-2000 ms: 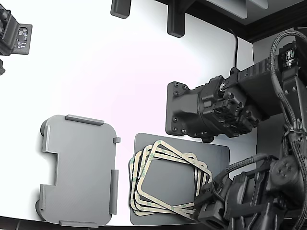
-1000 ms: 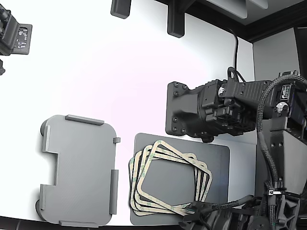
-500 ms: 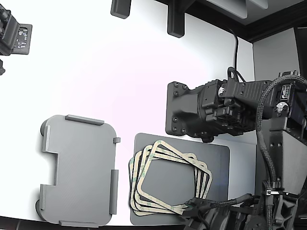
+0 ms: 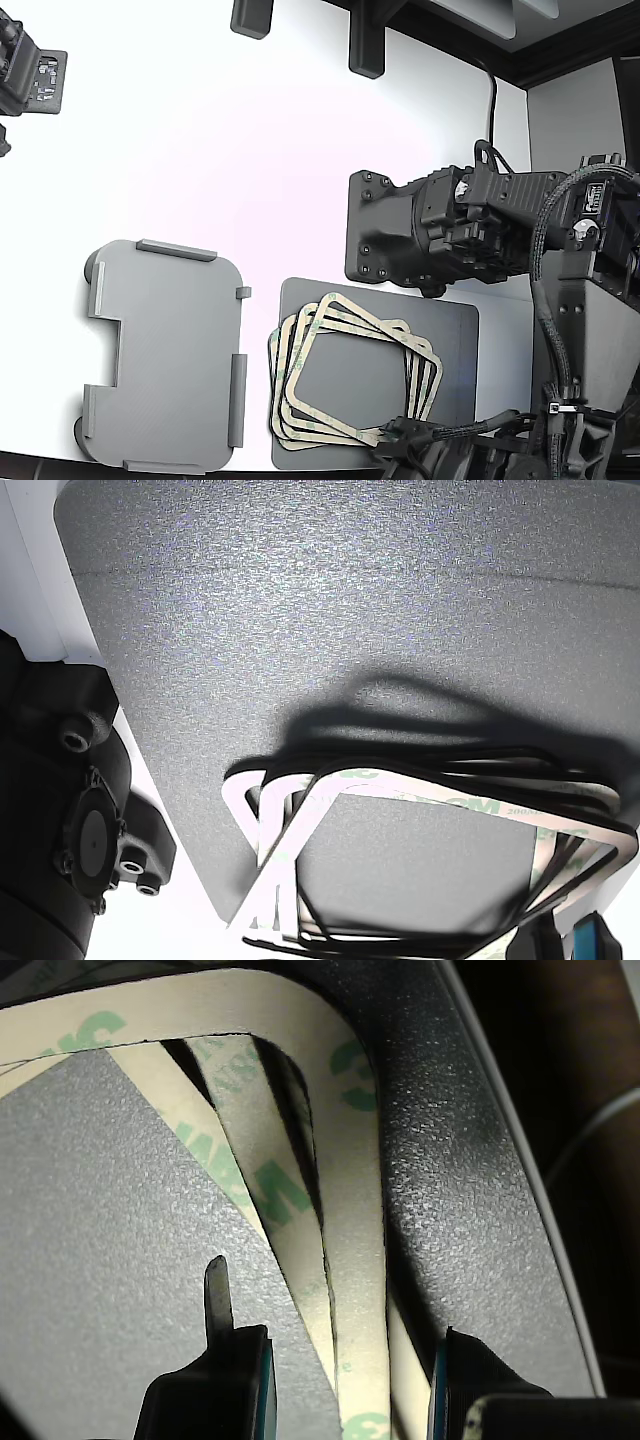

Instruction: Grab top frame and put it into gray box.

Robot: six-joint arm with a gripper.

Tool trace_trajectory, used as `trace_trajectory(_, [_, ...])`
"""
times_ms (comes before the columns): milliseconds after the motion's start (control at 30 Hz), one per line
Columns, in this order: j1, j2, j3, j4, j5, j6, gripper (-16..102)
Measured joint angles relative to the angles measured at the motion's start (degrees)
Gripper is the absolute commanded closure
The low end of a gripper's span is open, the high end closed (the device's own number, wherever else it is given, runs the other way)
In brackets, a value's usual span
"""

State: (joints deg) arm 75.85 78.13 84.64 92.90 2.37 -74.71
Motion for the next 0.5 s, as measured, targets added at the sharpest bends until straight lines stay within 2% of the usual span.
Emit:
trace_trajectory(333, [1.14, 1.41, 3.52, -3.43, 0.70, 0.88, 24])
trace_trajectory(500, [1.14, 2.46, 4.66, -3.78, 1.14, 0.88, 31])
